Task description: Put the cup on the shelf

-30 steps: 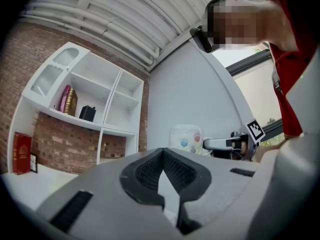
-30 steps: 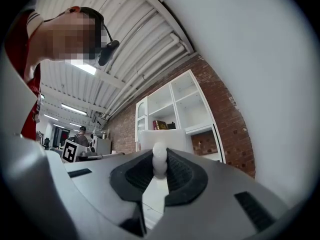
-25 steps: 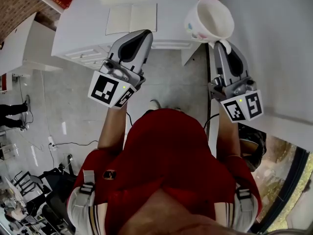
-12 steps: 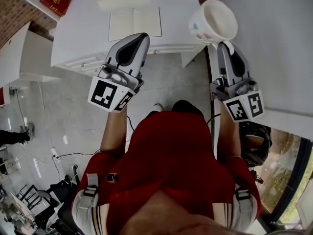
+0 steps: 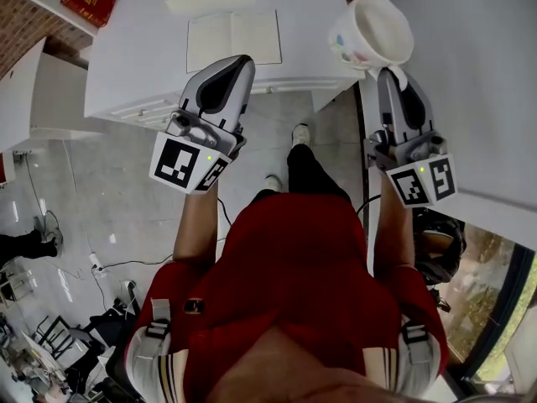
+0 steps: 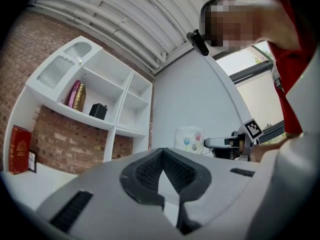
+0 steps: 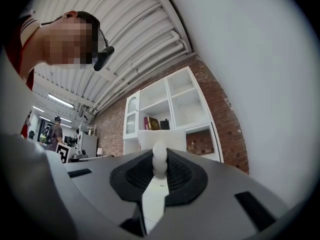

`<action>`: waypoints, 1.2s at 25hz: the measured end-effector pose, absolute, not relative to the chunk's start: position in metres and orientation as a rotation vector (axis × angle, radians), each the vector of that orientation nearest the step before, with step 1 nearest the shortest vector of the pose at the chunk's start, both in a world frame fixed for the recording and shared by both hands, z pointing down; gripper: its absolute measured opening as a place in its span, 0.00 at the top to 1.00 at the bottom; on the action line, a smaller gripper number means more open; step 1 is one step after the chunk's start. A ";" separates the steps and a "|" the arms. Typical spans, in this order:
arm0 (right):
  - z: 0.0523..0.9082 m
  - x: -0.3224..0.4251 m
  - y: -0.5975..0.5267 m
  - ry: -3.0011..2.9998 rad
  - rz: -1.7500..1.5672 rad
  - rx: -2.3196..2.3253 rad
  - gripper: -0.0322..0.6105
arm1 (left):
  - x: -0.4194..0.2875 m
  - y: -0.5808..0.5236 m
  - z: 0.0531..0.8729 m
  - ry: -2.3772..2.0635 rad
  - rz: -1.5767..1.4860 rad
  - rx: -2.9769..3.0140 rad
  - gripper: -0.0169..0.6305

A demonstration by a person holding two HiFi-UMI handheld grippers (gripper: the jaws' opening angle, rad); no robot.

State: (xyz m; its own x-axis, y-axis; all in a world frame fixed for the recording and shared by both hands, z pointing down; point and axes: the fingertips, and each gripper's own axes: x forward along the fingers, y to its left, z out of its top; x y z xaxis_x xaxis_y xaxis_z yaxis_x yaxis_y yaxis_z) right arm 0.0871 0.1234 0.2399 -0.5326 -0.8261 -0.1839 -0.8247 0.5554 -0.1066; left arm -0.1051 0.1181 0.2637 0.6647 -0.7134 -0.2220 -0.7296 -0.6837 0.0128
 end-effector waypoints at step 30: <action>0.237 0.146 -0.107 2.653 0.044 -1.206 0.89 | -0.031 -0.109 0.247 1.326 0.160 -2.691 0.96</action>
